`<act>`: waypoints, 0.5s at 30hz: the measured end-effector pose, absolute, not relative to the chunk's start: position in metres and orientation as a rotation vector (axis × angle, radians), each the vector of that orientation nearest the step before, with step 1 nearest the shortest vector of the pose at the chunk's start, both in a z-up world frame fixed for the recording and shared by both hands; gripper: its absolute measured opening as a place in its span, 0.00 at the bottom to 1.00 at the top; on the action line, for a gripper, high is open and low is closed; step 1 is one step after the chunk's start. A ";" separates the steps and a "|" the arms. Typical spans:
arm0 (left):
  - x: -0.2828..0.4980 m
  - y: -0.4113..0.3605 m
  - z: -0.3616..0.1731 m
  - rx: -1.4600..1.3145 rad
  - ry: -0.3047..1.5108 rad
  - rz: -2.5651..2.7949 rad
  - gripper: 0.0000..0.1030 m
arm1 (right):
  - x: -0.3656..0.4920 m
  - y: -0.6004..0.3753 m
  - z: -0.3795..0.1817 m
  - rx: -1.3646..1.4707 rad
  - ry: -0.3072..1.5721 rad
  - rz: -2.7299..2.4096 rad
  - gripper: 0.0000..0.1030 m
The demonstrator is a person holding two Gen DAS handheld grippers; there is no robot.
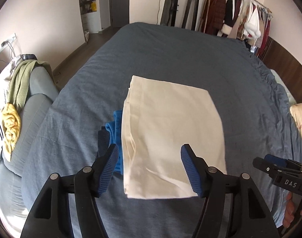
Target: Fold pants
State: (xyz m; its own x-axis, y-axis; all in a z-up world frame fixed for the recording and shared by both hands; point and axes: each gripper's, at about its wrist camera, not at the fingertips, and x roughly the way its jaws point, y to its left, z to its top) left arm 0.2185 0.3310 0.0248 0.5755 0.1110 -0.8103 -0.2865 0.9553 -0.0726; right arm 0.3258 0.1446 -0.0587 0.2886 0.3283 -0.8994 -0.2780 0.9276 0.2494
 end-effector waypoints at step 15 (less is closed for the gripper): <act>0.133 0.226 -0.014 -0.231 0.762 0.373 0.72 | 0.266 0.075 -0.038 -0.046 0.862 0.581 0.74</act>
